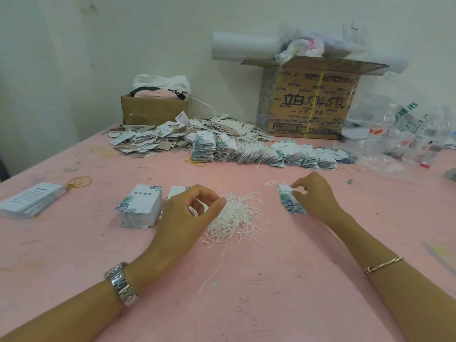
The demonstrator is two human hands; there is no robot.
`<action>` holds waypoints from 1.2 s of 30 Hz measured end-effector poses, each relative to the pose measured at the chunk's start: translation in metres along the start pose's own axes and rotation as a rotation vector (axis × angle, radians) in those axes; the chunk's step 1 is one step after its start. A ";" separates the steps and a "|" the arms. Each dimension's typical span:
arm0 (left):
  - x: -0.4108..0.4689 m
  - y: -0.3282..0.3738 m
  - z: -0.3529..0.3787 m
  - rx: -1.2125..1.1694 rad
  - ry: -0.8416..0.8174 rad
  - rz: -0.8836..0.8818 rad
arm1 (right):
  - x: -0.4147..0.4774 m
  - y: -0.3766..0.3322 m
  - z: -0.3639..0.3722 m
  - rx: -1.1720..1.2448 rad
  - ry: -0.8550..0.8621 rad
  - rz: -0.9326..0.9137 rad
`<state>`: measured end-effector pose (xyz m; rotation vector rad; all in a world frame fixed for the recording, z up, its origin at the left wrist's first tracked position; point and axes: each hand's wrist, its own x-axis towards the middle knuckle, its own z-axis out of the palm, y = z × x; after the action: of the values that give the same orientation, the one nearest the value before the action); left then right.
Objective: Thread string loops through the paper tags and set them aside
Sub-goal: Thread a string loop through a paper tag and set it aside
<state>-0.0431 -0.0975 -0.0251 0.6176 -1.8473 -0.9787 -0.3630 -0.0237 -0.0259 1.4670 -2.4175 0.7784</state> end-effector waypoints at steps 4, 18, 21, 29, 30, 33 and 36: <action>0.000 -0.002 0.001 0.009 -0.006 0.009 | -0.016 -0.048 -0.014 0.308 -0.108 -0.289; 0.000 -0.001 0.005 0.146 -0.008 0.137 | -0.048 -0.100 -0.009 0.242 -0.296 -0.670; 0.000 -0.001 0.005 0.182 -0.017 0.165 | -0.048 -0.102 -0.011 0.297 -0.258 -0.669; 0.002 0.005 0.009 0.294 -0.138 0.212 | -0.052 -0.114 -0.021 0.519 -0.145 -0.631; 0.002 0.005 0.010 0.292 -0.144 0.216 | -0.053 -0.116 -0.021 0.532 -0.152 -0.622; 0.003 0.007 0.010 0.272 -0.121 0.229 | -0.059 -0.123 -0.019 0.584 -0.179 -0.585; 0.004 0.009 0.005 0.255 -0.075 0.257 | -0.060 -0.125 -0.019 0.675 -0.198 -0.515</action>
<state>-0.0496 -0.0934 -0.0166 0.4828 -2.0774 -0.6103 -0.2270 -0.0138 0.0050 2.3695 -1.7989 1.4366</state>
